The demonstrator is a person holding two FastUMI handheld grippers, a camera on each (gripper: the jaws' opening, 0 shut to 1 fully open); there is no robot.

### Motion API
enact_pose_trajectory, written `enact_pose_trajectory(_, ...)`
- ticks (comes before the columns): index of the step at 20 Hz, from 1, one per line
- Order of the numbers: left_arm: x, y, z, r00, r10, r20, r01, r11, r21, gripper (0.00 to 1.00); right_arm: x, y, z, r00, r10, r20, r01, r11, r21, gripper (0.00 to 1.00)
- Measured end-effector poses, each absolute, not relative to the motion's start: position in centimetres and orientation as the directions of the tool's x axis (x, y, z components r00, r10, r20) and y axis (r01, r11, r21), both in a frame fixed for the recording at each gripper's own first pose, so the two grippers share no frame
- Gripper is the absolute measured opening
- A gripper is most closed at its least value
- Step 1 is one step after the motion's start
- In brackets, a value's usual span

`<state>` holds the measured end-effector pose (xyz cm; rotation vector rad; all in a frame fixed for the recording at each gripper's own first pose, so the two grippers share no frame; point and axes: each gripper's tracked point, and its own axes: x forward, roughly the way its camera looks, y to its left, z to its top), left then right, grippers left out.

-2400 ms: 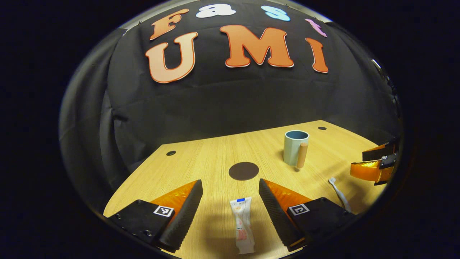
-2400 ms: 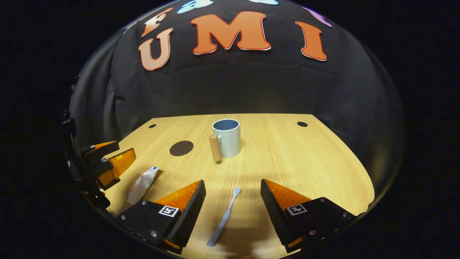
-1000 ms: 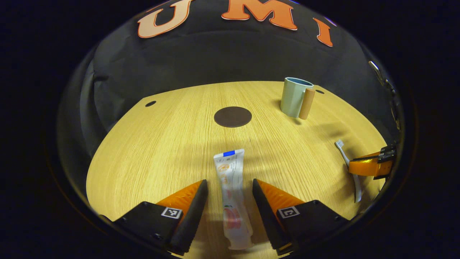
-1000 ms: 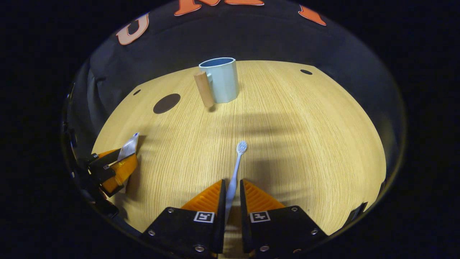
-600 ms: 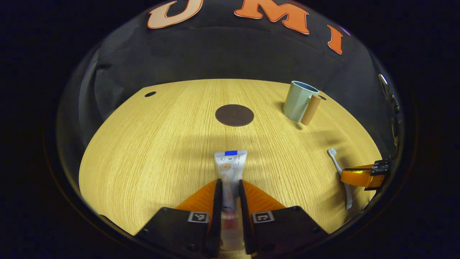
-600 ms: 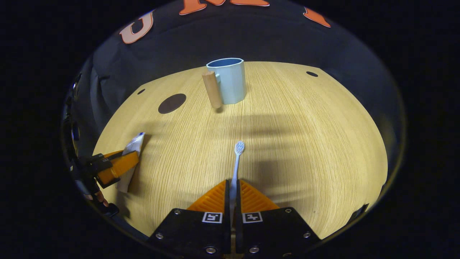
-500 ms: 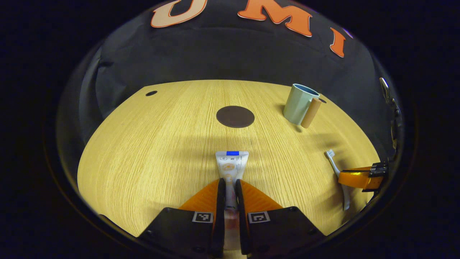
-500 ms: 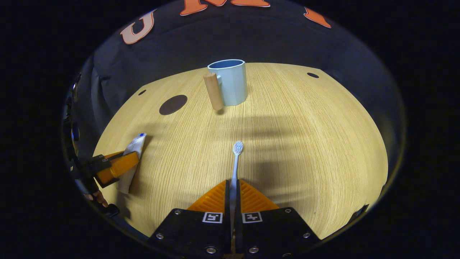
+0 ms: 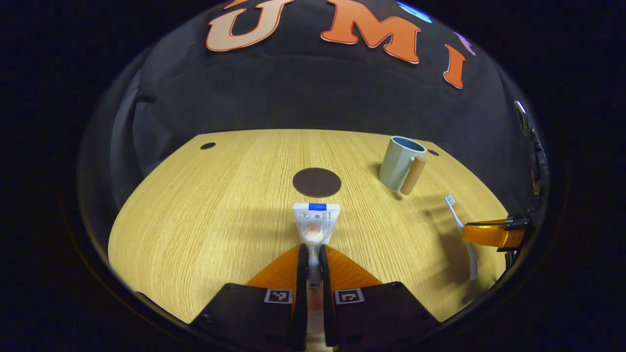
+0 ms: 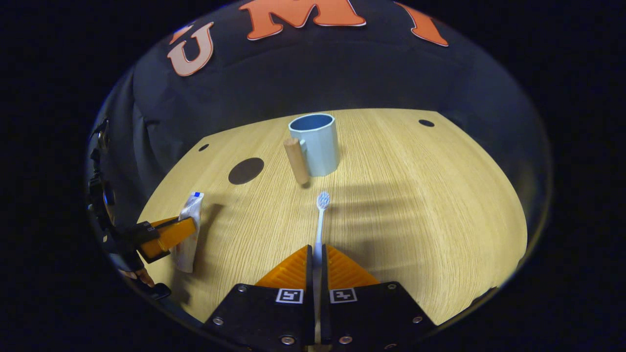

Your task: Put the toothbrush and toothpaste on the desktop into the cup, then pick up the cup and place it on the coaster on the desktop.

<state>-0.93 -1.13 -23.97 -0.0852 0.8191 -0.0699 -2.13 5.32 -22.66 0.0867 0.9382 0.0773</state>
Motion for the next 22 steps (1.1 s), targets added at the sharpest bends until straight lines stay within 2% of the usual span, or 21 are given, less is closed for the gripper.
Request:
enact_pose_trajectory(6,-0.3,-0.9,-22.4,0.716,-0.103,-0.691,0.025,0.992,-0.122,0.16,0.6,6.0,-19.2,0.673,0.131,-0.728,-0.079,0.991,0.105,0.05)
enact_pose_trajectory(7,-0.1,-0.9,-22.2,0.722,-0.104,-0.684,0.023,0.992,-0.127,0.18,0.9,6.1,-18.8,0.683,0.137,-0.717,-0.084,0.990,0.109,0.05)
enact_pose_trajectory(9,-0.3,-0.9,-22.1,0.724,-0.116,-0.680,0.028,0.990,-0.139,0.12,1.6,6.5,-18.0,0.700,0.149,-0.698,-0.095,0.989,0.115,0.05)
enact_pose_trajectory(14,0.2,-1.0,-20.3,0.760,-0.135,-0.635,0.050,0.987,-0.151,0.13,3.3,6.9,-16.6,0.745,0.177,-0.643,-0.123,0.984,0.128,0.05)
enact_pose_trajectory(22,1.1,-0.4,-18.3,0.801,-0.135,-0.583,0.052,0.986,-0.157,0.12,8.2,6.7,-13.3,0.867,0.172,-0.468,-0.155,0.985,0.076,0.05)
